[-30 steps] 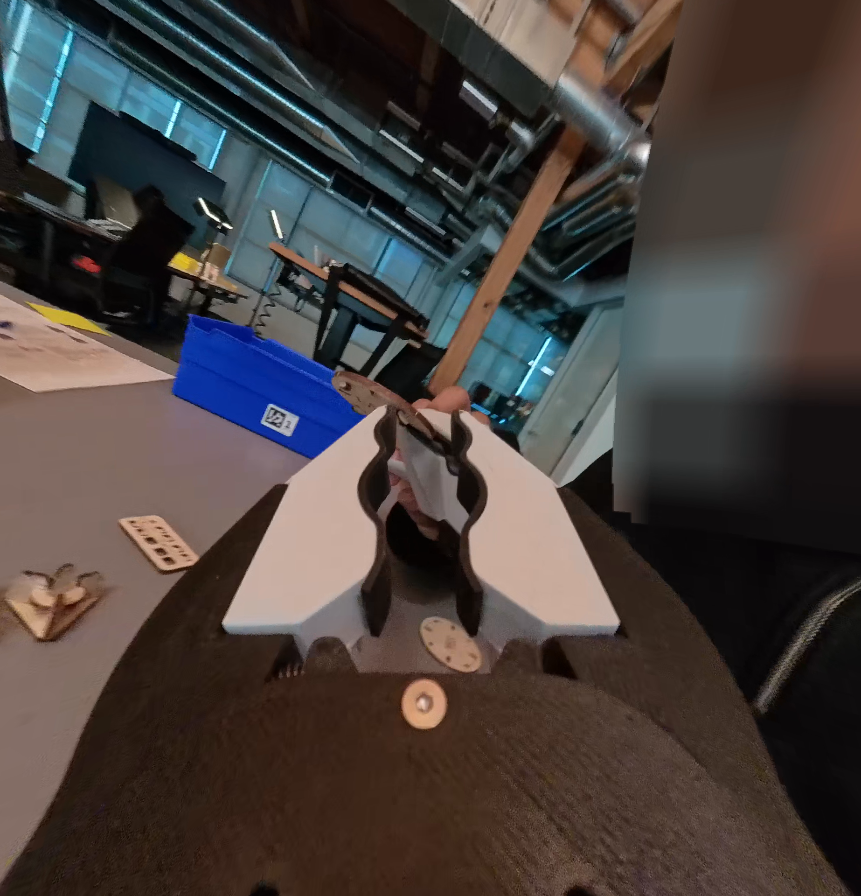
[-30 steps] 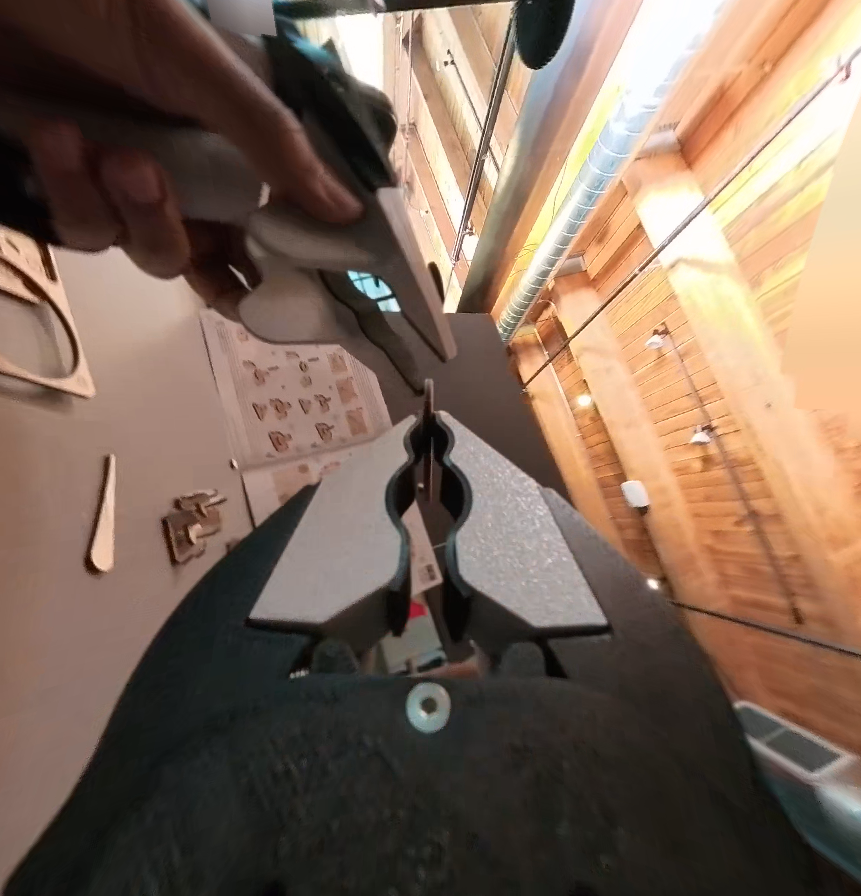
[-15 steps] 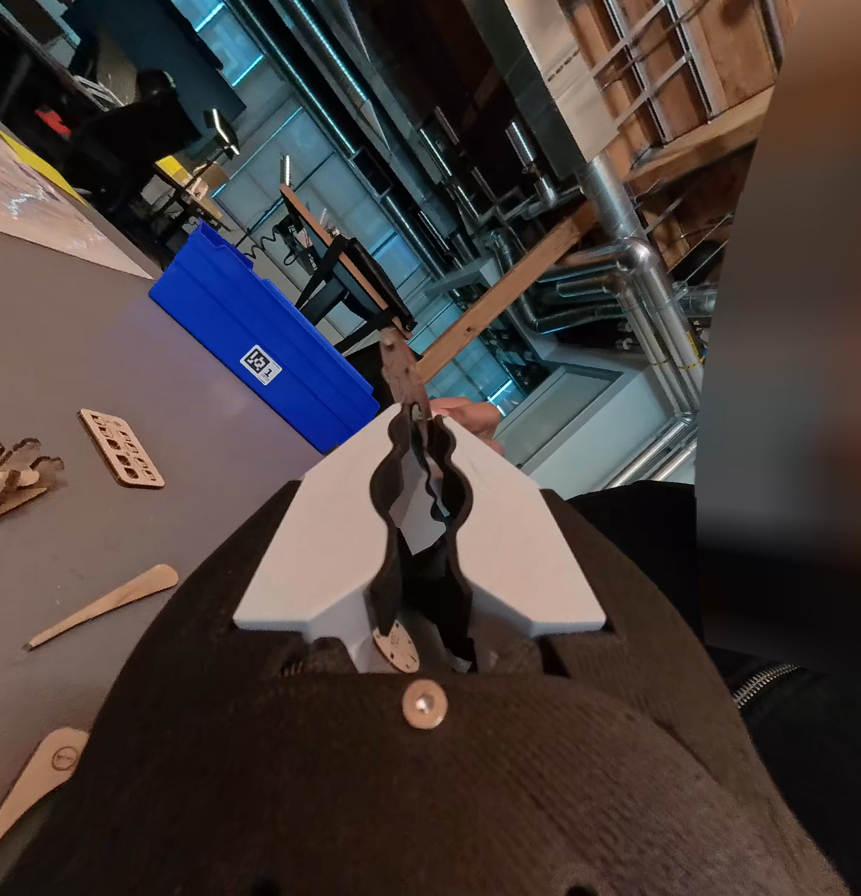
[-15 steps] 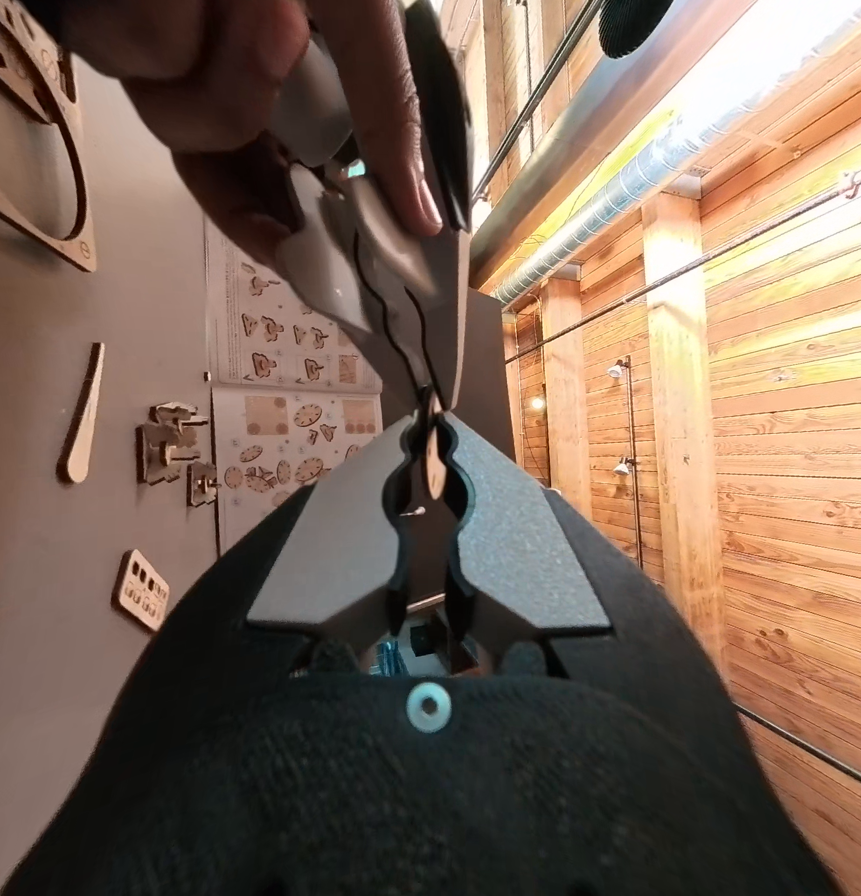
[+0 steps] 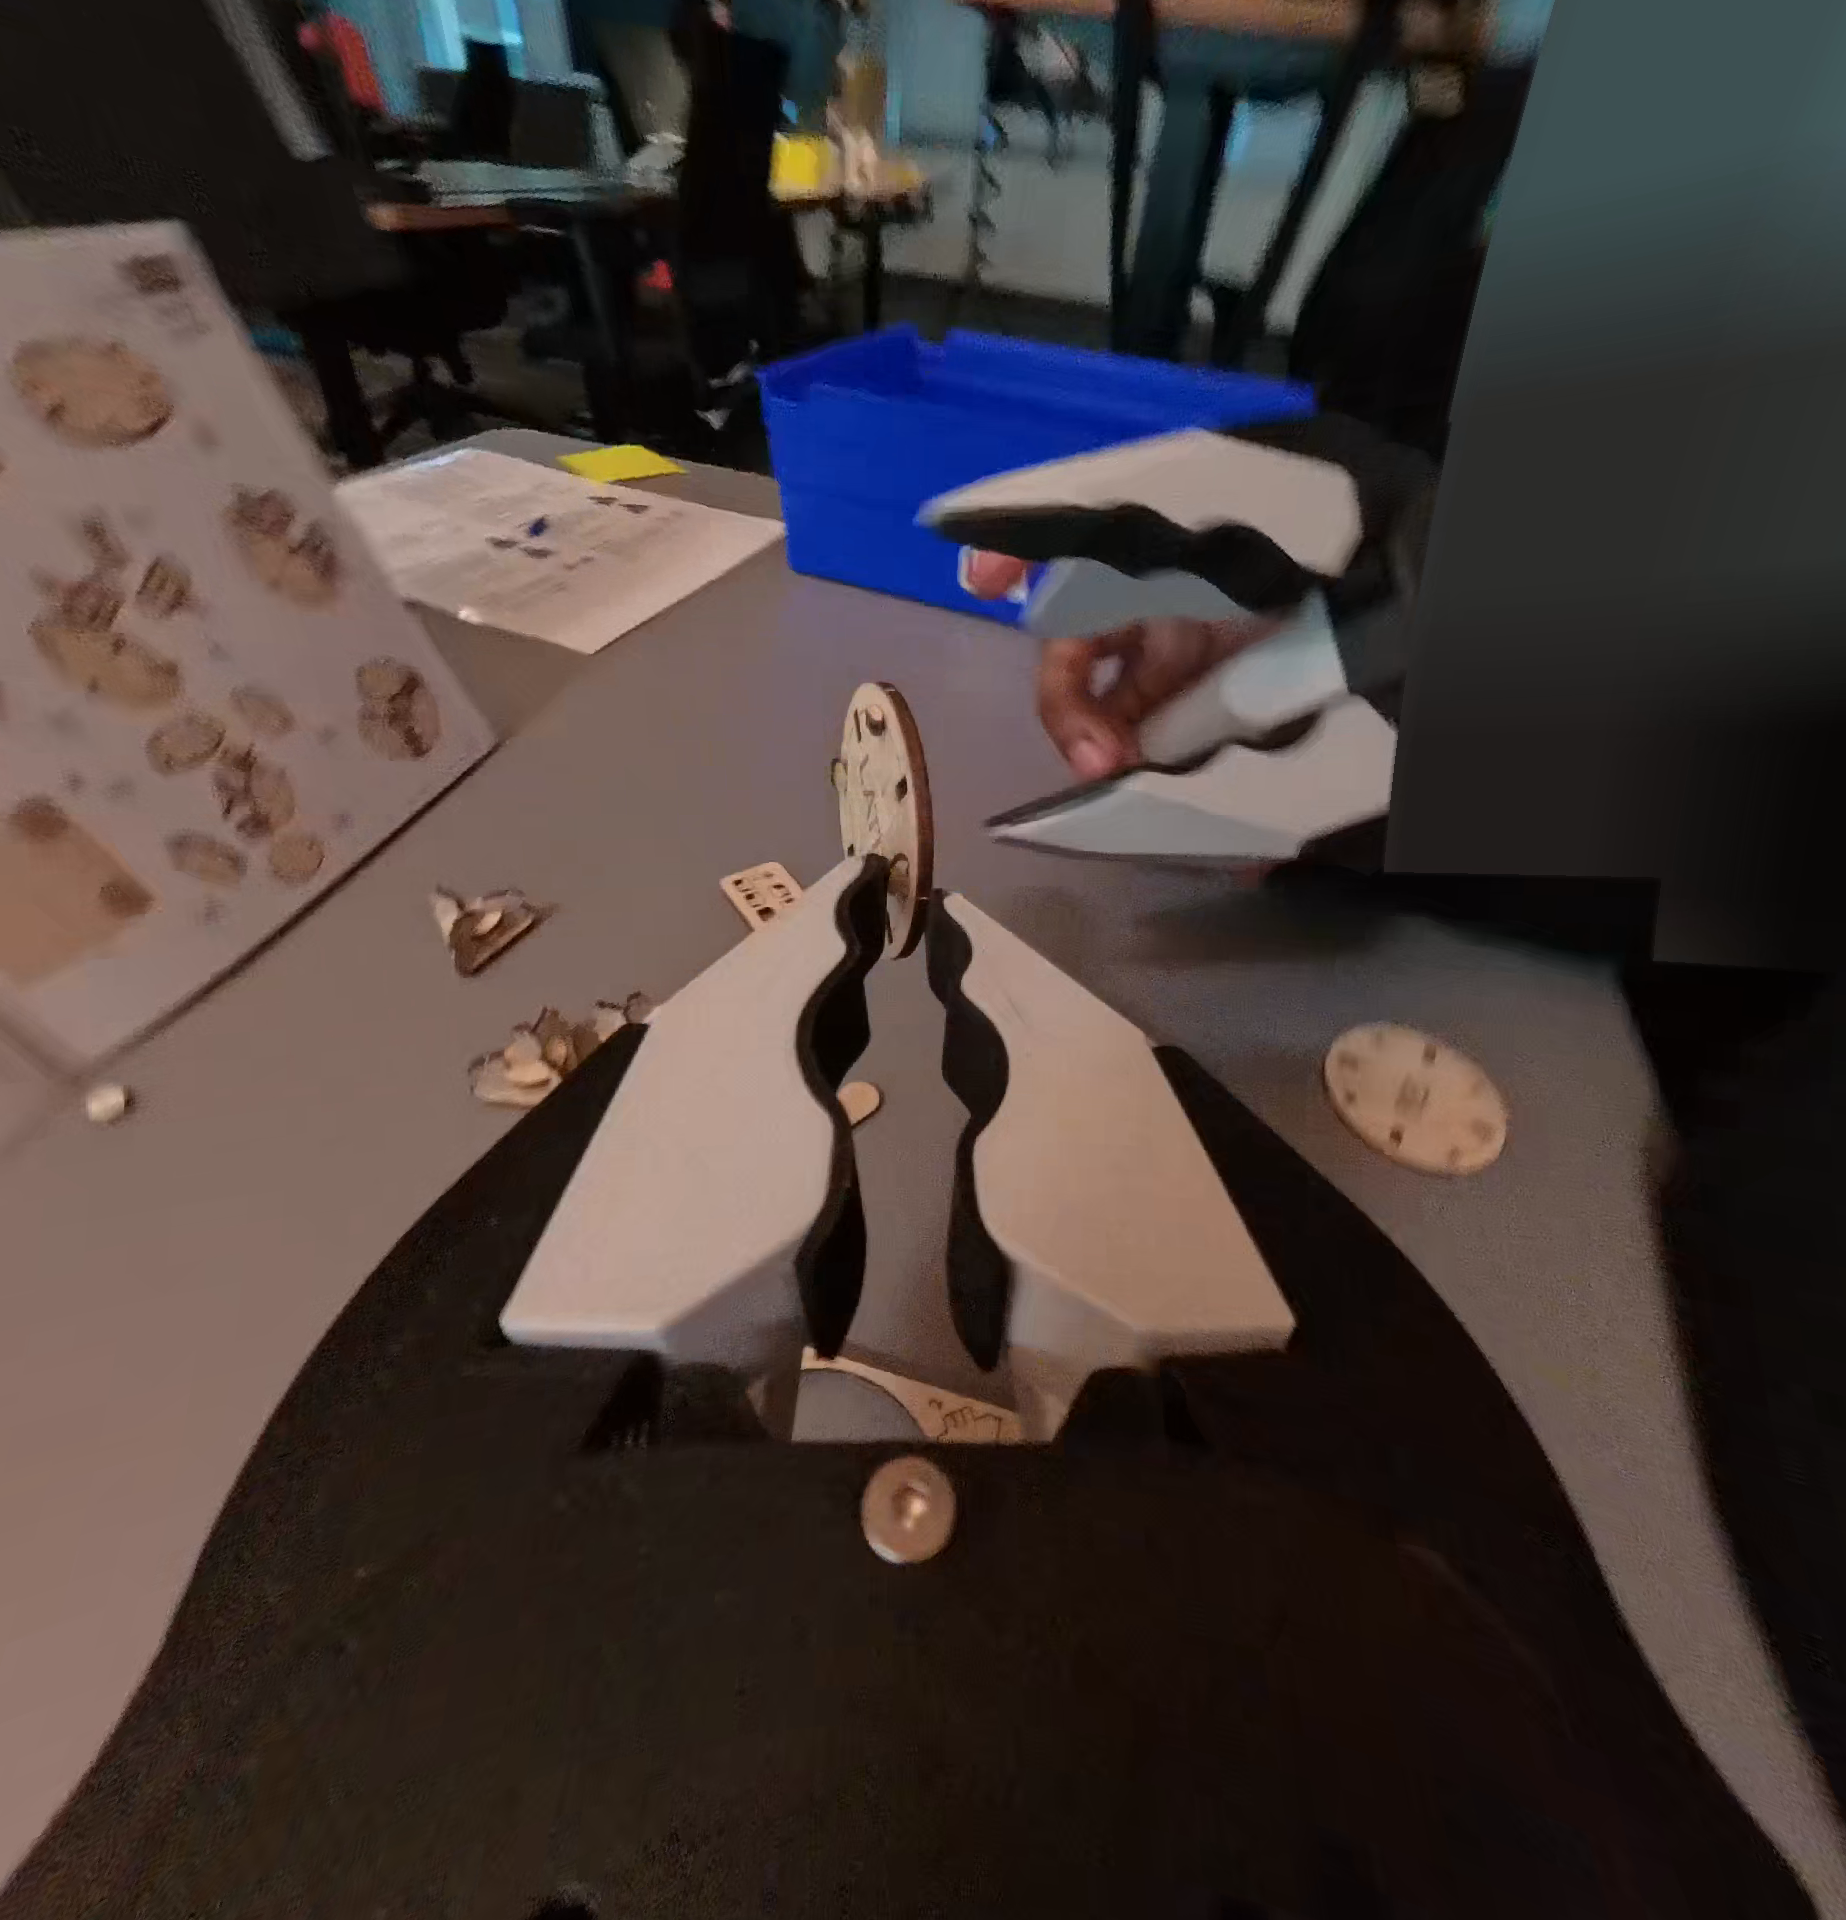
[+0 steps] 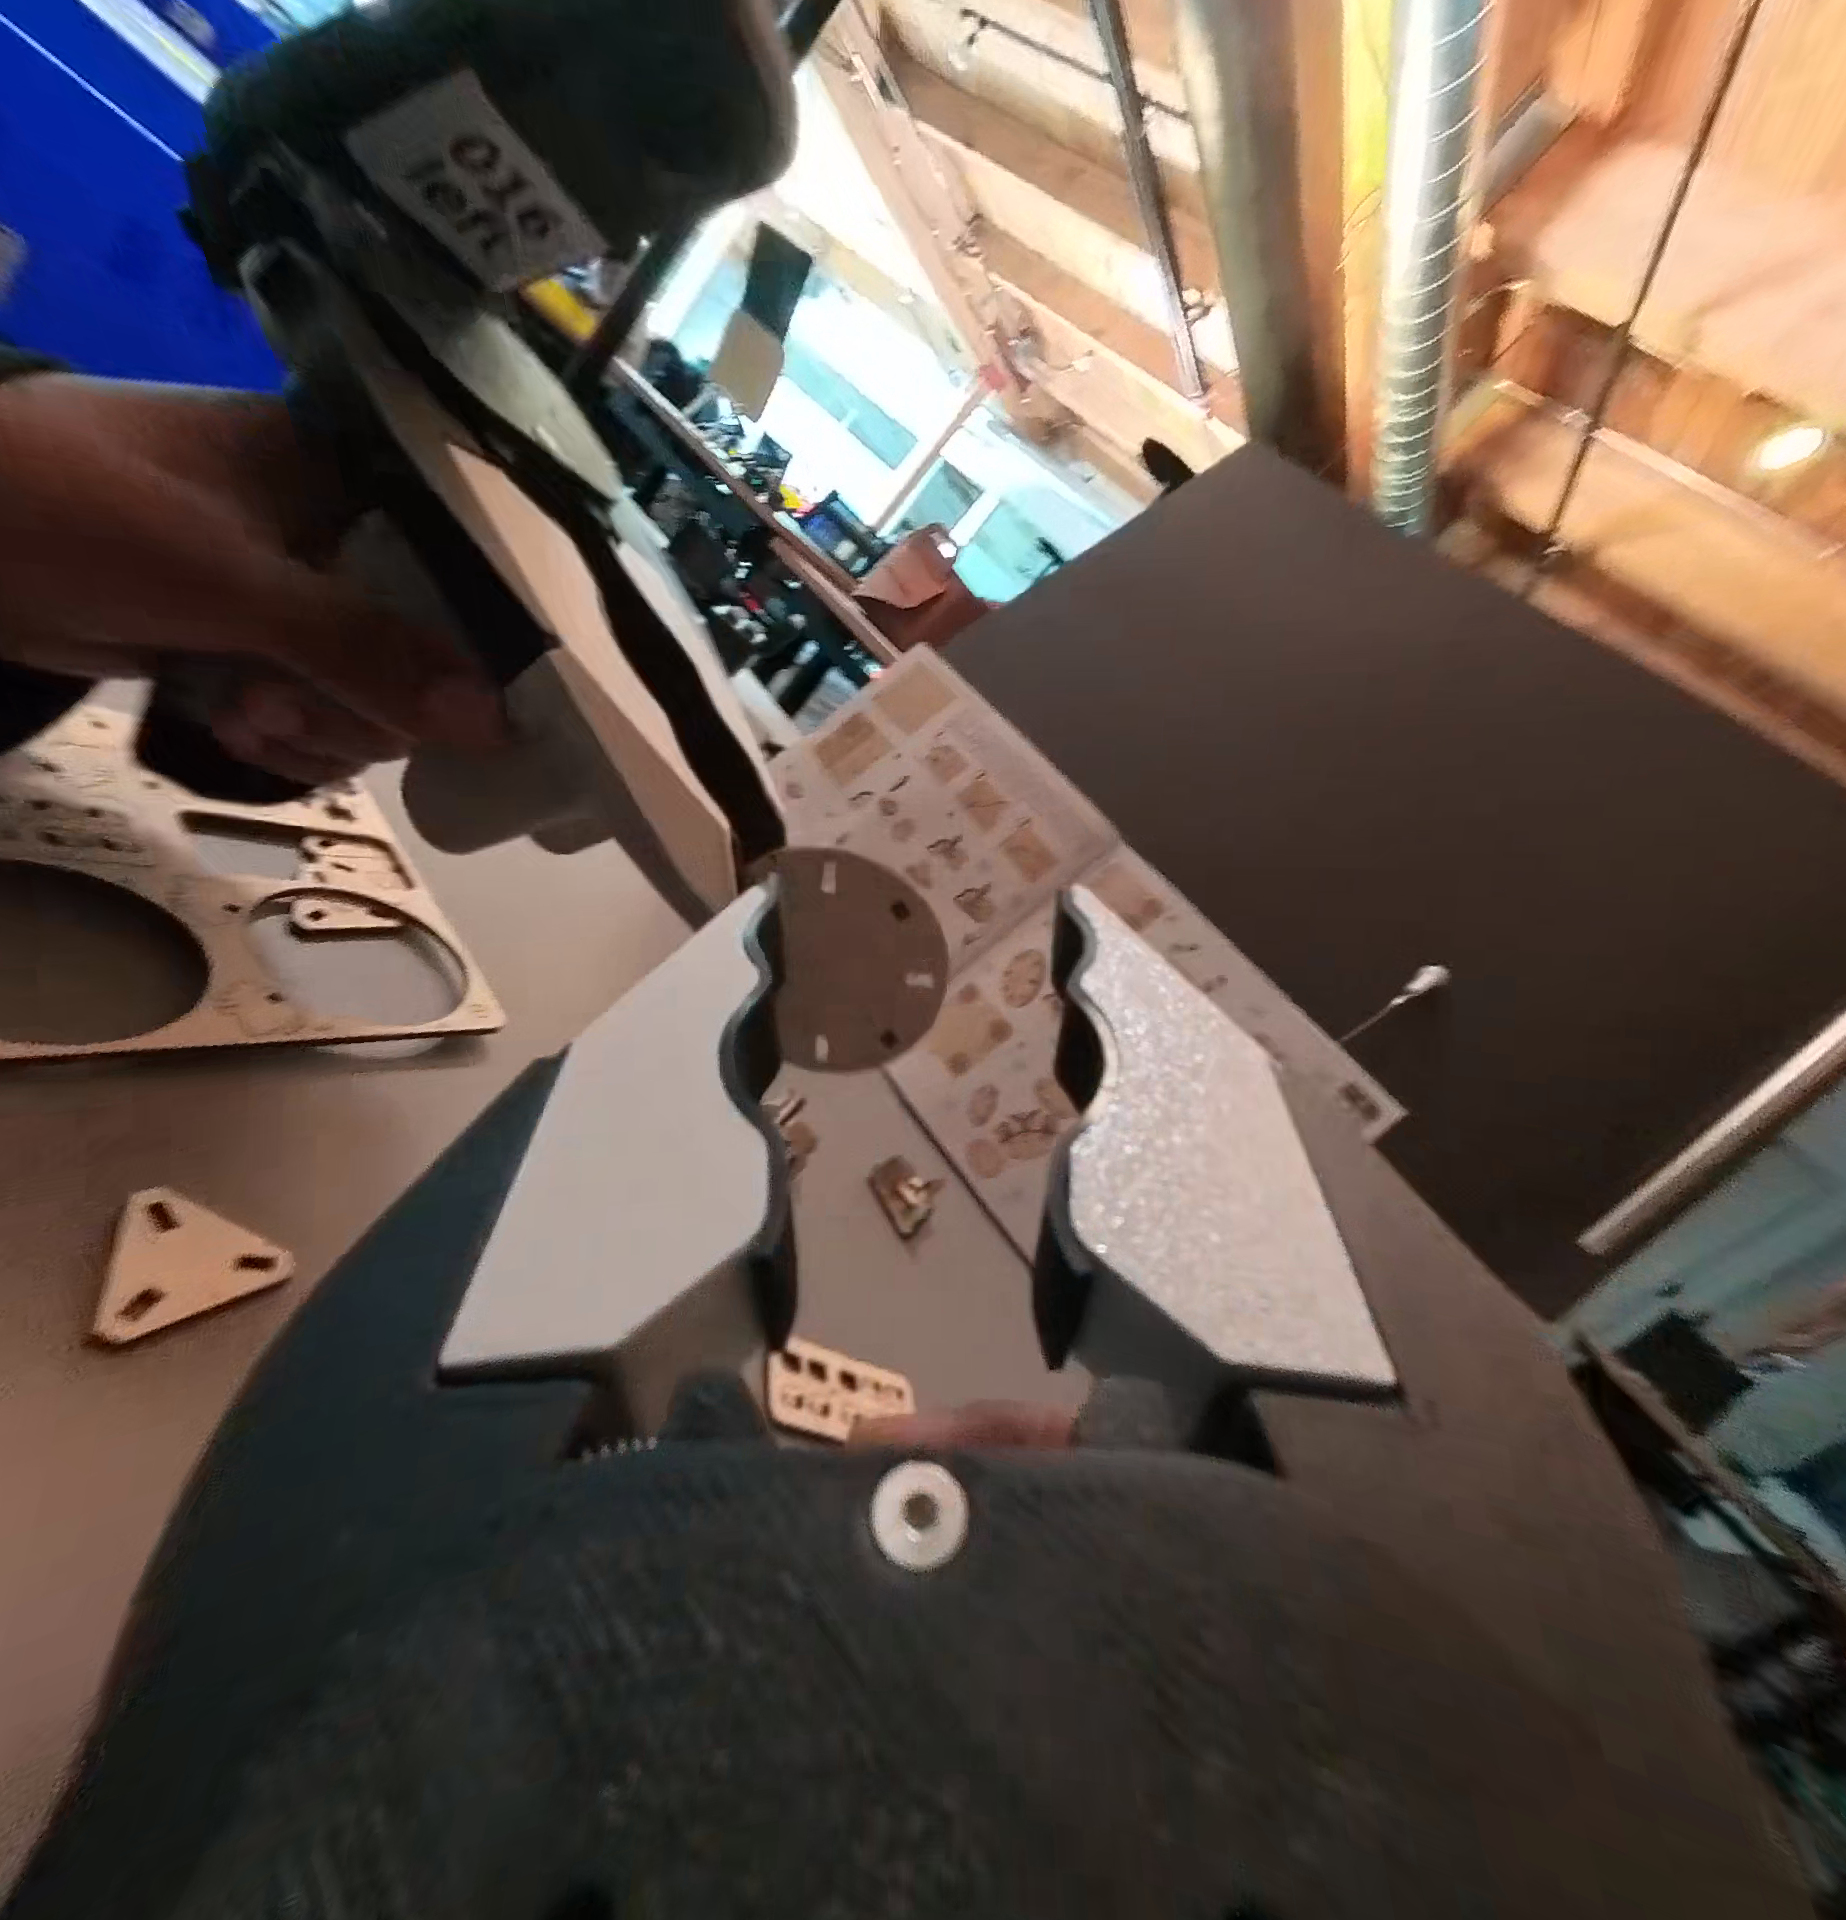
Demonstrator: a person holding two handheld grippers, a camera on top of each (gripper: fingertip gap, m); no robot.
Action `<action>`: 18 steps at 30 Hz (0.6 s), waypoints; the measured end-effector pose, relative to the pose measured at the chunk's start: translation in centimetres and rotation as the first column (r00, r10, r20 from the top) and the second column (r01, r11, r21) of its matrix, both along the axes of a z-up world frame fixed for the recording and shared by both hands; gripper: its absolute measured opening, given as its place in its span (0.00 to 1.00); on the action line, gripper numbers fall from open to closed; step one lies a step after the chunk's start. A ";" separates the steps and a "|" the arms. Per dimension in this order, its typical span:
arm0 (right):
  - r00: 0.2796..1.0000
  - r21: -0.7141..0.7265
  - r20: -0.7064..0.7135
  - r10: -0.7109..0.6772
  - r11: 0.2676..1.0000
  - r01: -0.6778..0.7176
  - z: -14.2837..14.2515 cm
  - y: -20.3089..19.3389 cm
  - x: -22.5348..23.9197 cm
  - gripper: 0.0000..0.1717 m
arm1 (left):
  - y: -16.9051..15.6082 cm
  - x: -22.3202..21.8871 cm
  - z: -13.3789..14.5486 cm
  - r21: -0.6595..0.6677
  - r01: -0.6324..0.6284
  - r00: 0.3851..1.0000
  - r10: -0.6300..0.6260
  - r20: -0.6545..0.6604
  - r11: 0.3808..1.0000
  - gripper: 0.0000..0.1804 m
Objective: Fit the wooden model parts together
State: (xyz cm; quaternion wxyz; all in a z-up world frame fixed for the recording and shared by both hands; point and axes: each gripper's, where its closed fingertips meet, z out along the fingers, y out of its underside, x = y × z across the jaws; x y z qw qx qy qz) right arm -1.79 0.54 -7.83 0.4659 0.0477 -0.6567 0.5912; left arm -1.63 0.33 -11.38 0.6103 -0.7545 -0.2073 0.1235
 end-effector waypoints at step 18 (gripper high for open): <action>0.962 0.118 0.125 0.244 0.959 -0.259 -2.4 -0.7 2.7 0.01 | 0.9 1.6 0.3 -0.213 -0.025 0.923 -0.060 -0.381 0.977 0.05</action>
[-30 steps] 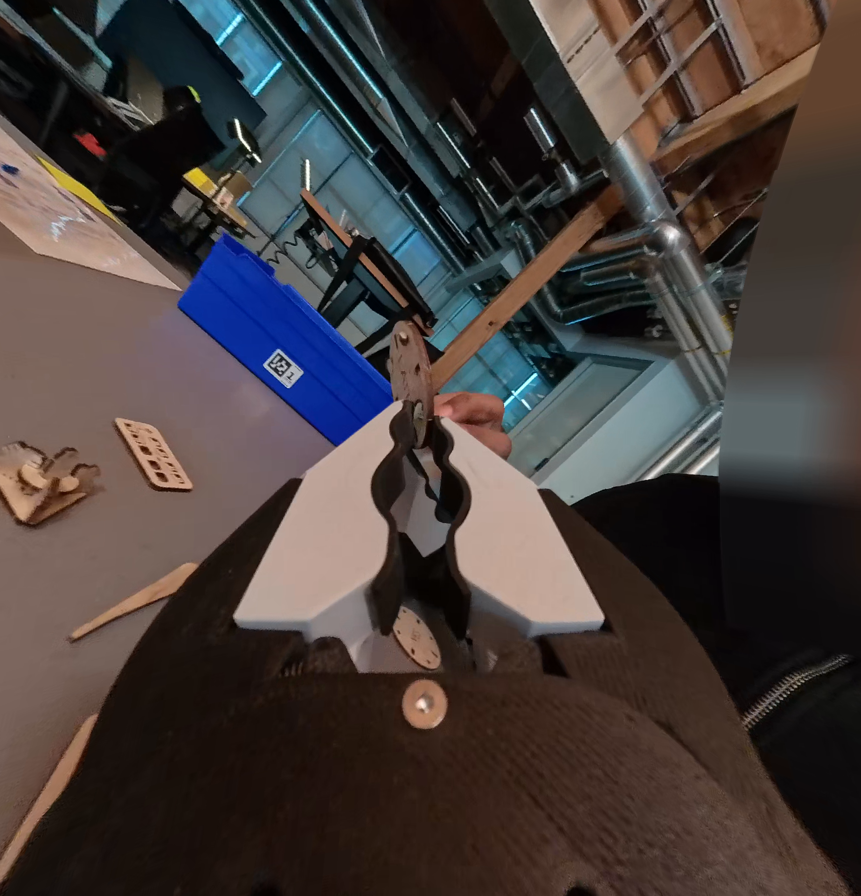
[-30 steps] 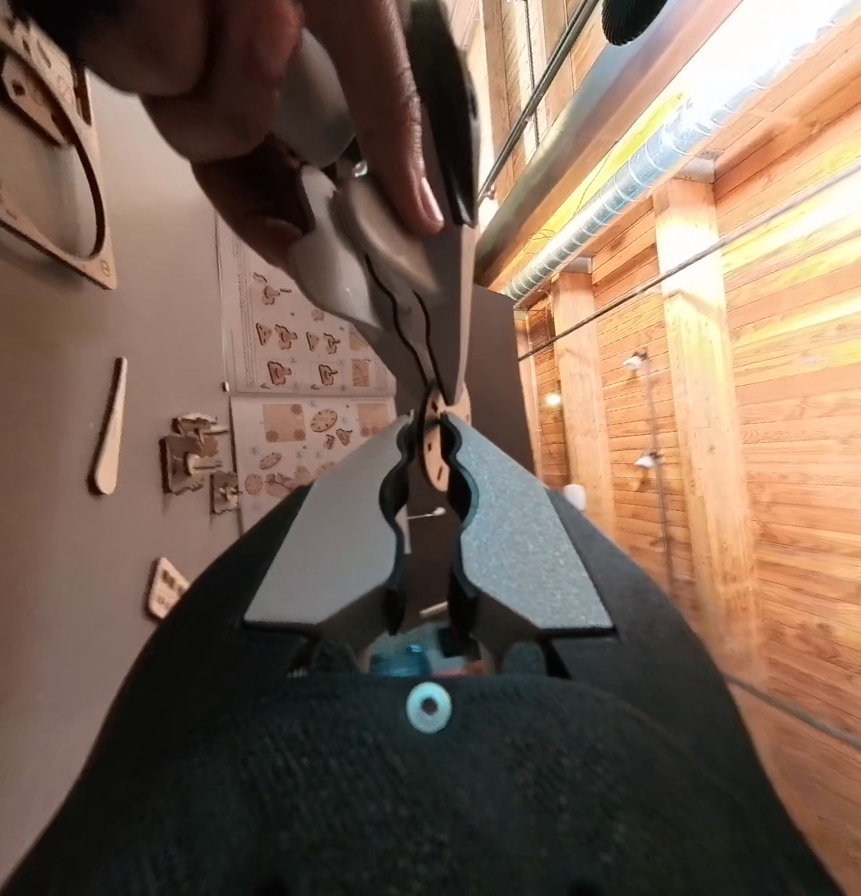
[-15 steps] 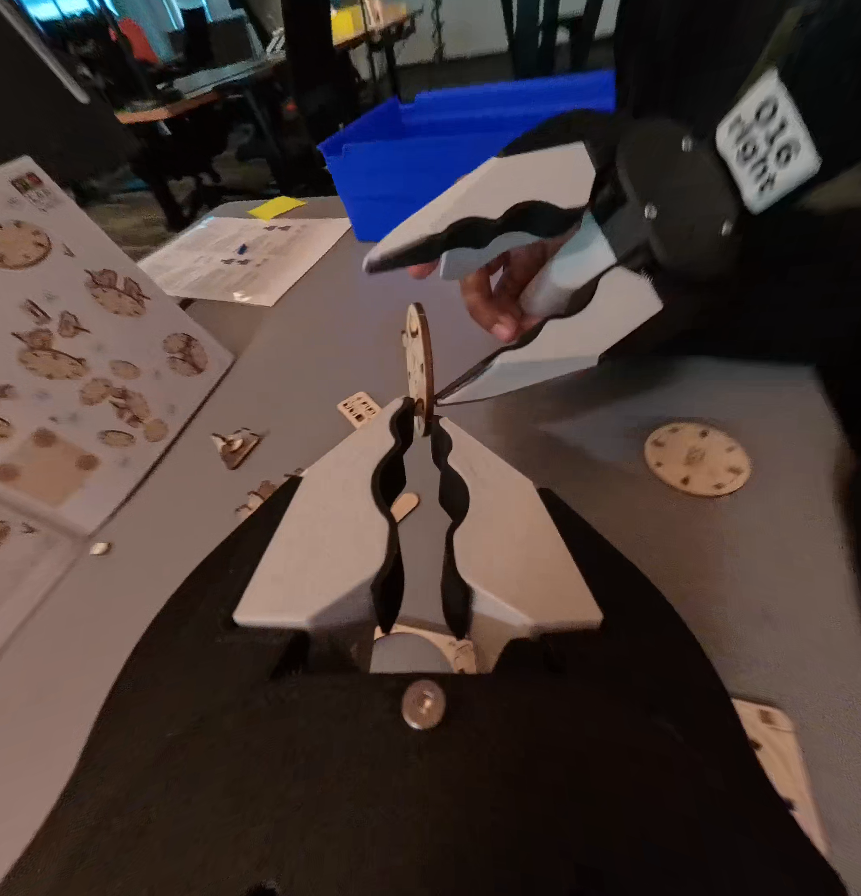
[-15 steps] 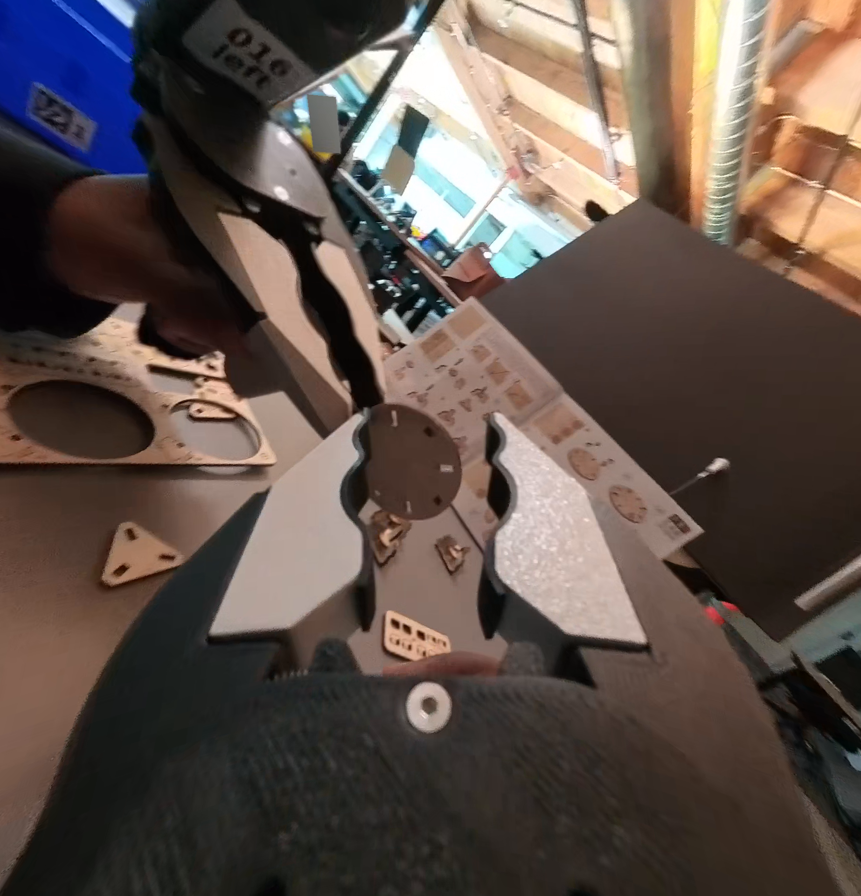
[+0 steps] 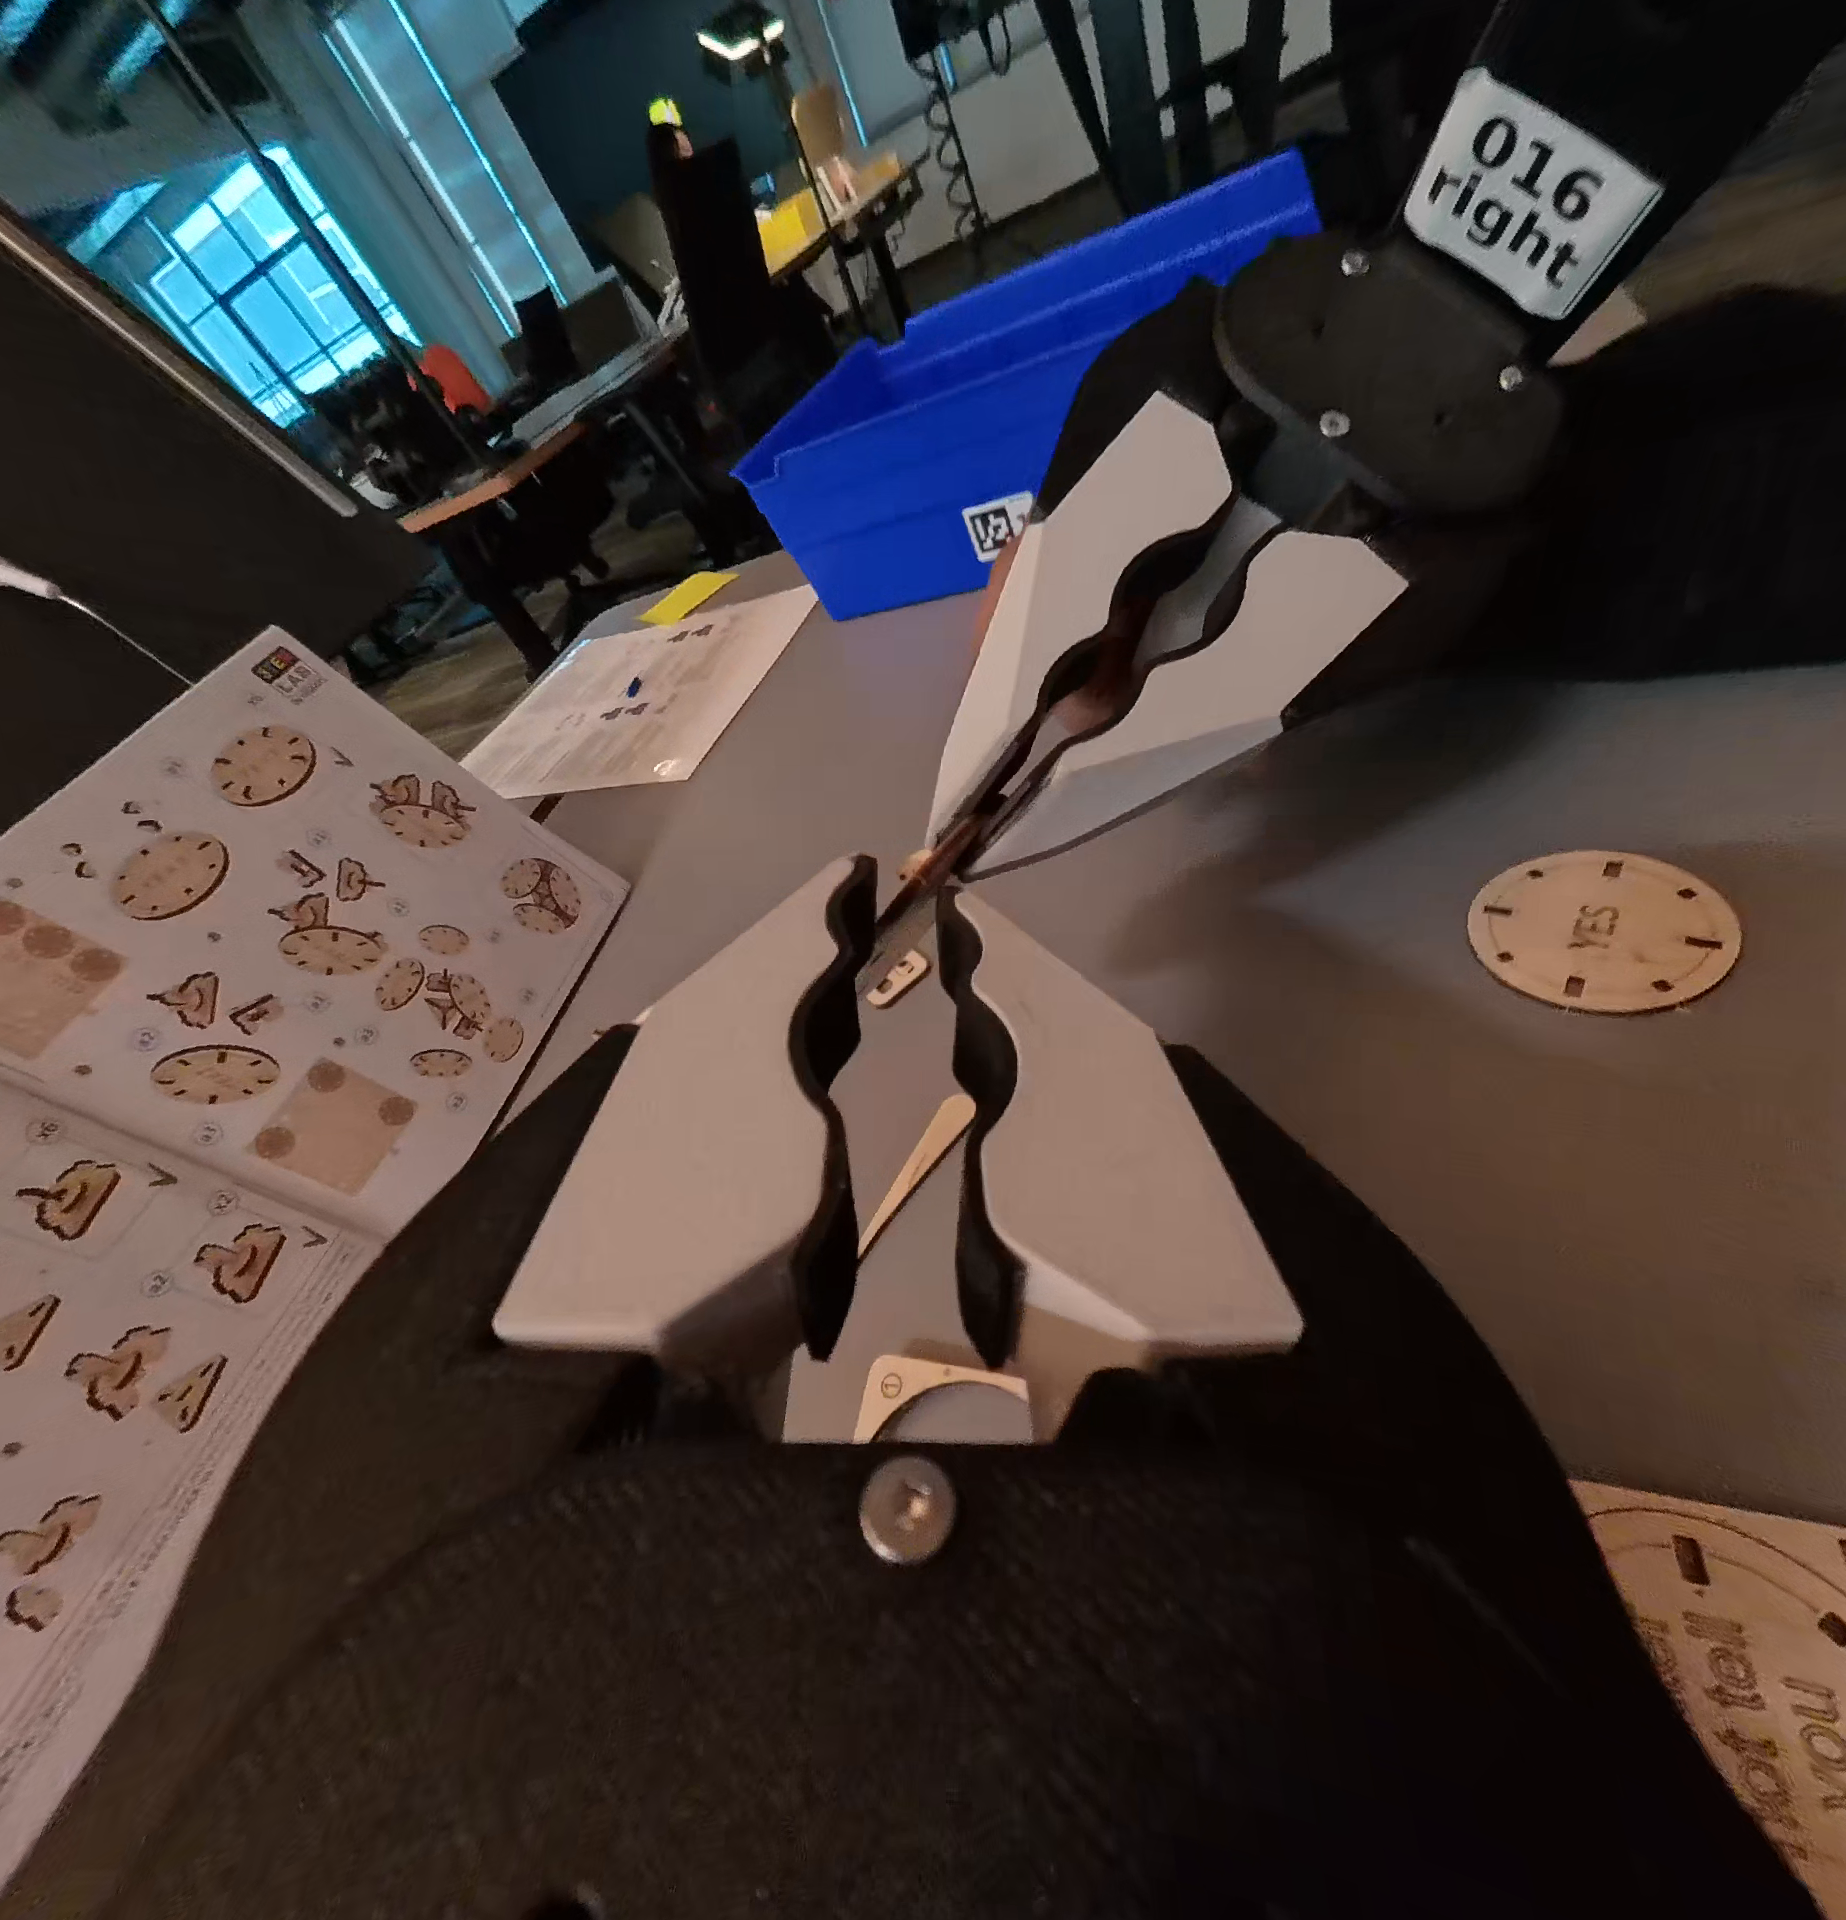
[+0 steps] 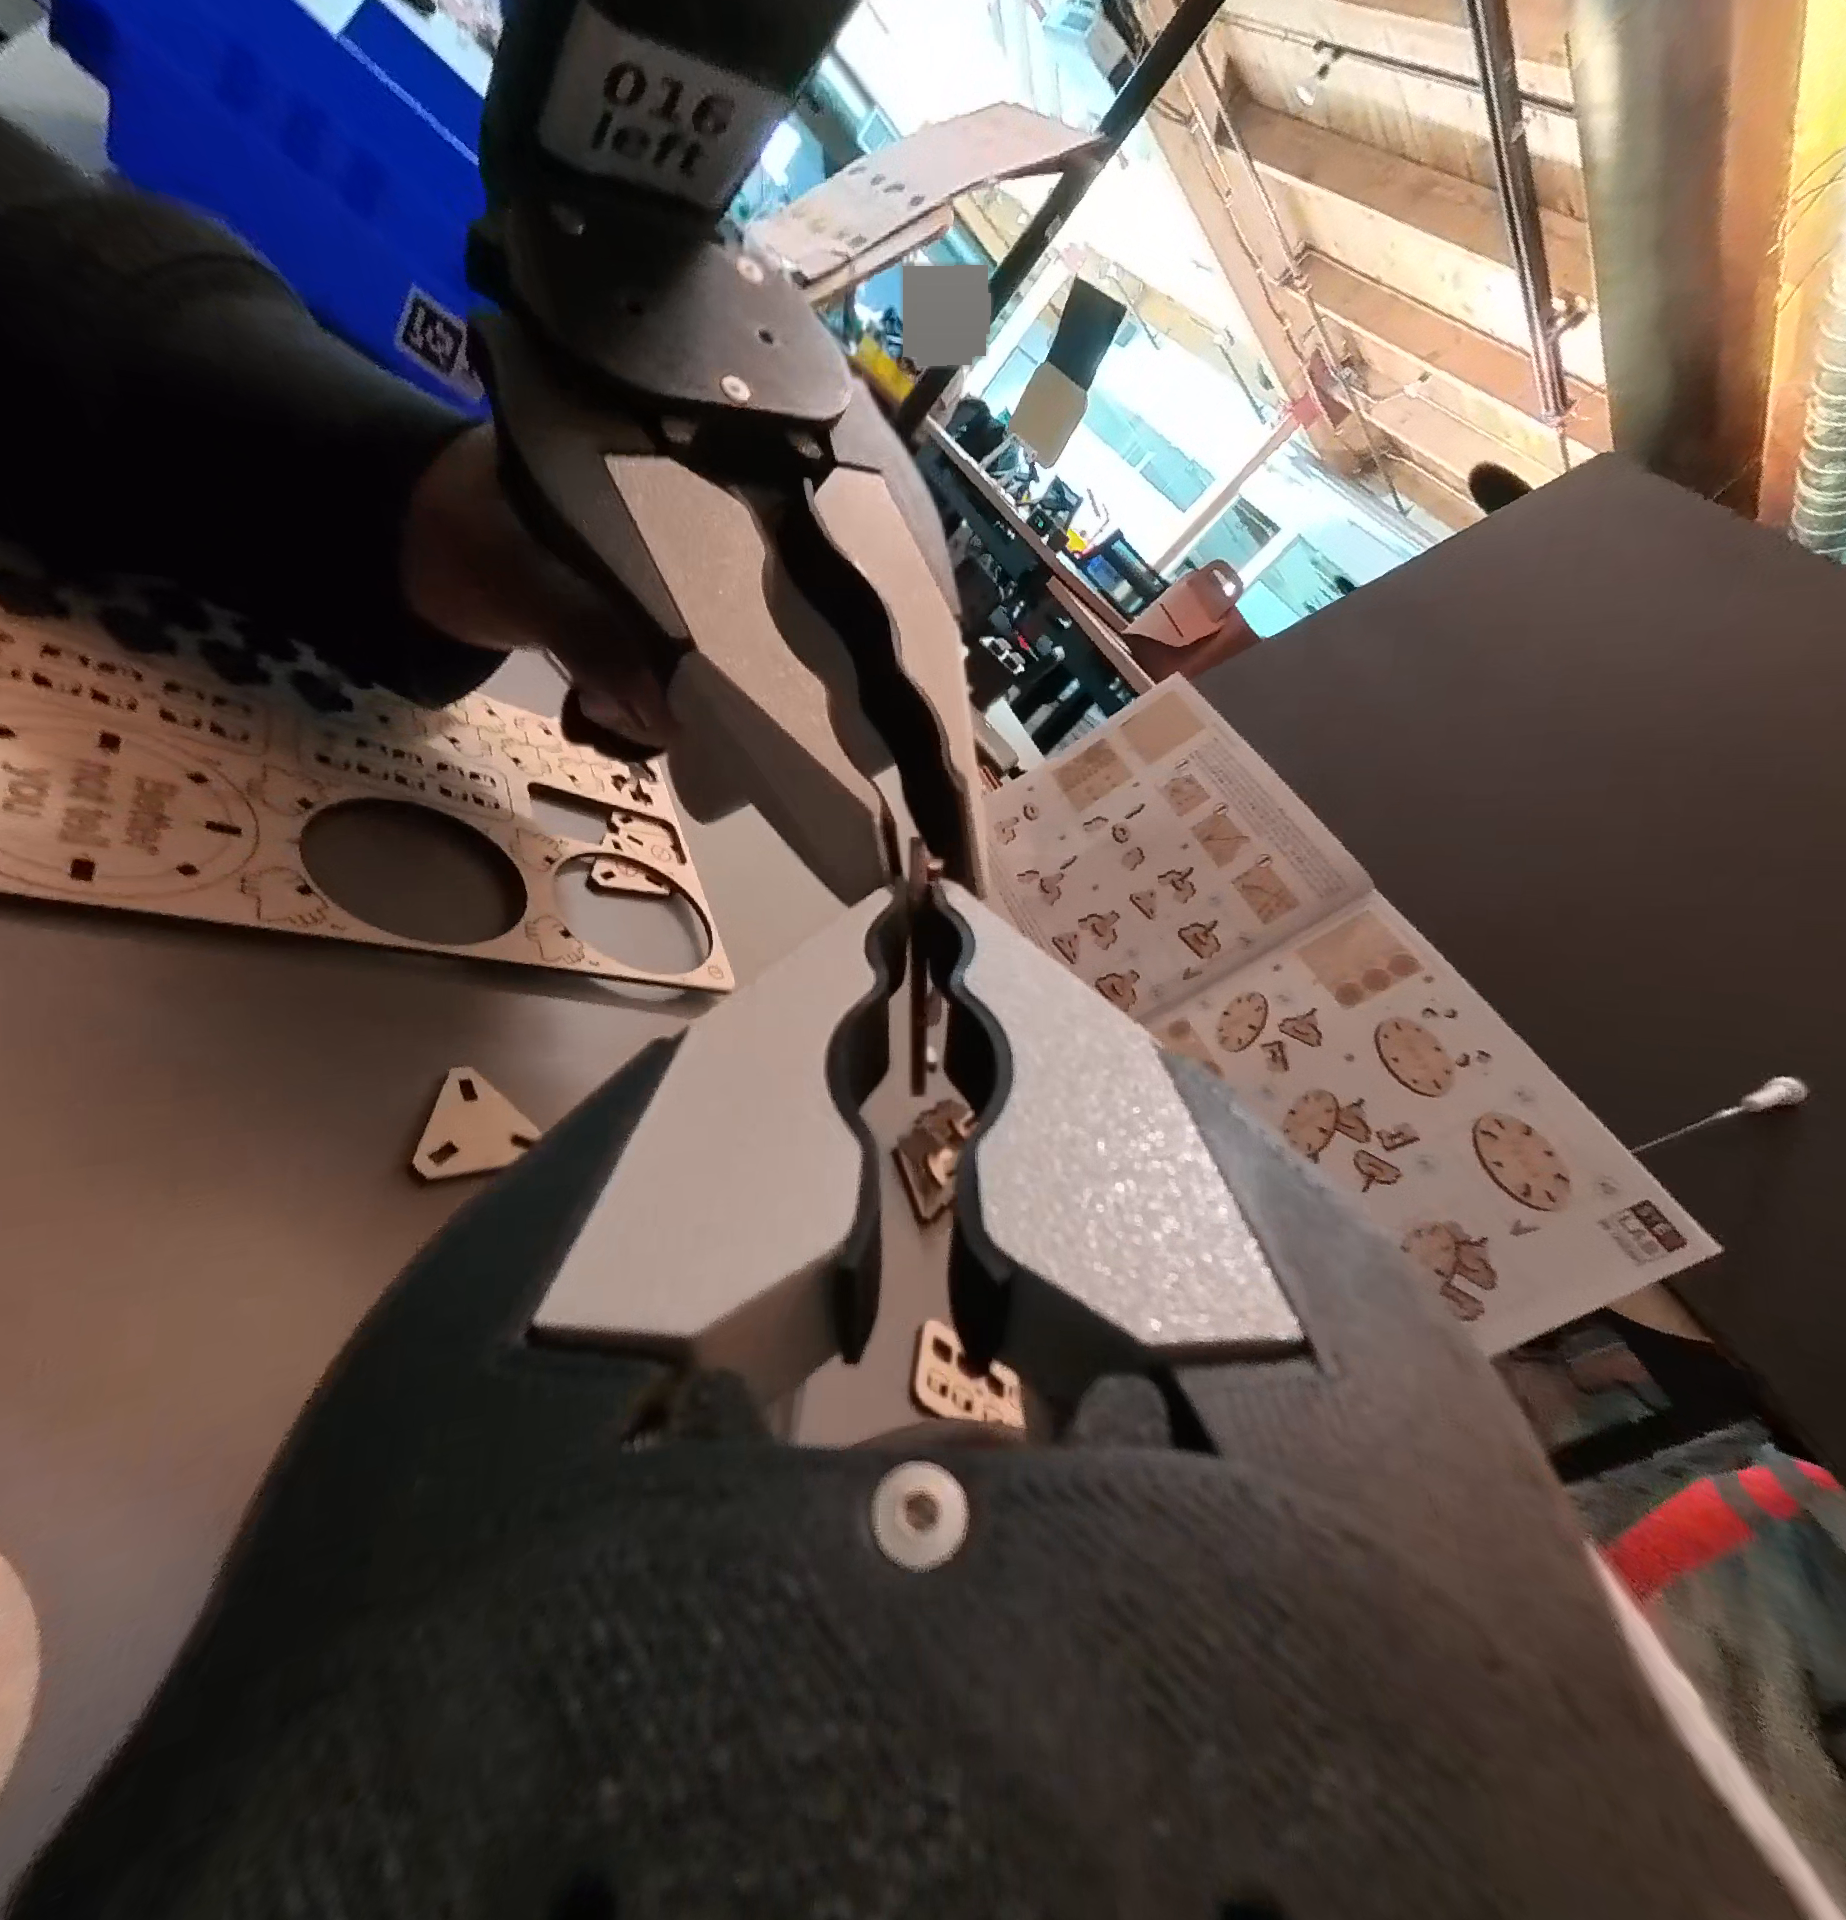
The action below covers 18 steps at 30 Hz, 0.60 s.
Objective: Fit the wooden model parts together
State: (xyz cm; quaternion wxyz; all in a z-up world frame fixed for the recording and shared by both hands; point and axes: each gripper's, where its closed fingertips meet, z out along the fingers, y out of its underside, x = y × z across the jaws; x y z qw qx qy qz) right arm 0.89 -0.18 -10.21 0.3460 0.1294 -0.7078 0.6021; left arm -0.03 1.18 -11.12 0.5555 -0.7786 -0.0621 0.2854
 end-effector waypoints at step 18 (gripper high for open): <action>0.973 0.098 0.230 0.010 0.995 -0.033 -3.2 4.7 0.1 0.01 | 0.6 0.6 -2.3 0.110 0.130 0.941 -0.157 0.301 0.985 0.06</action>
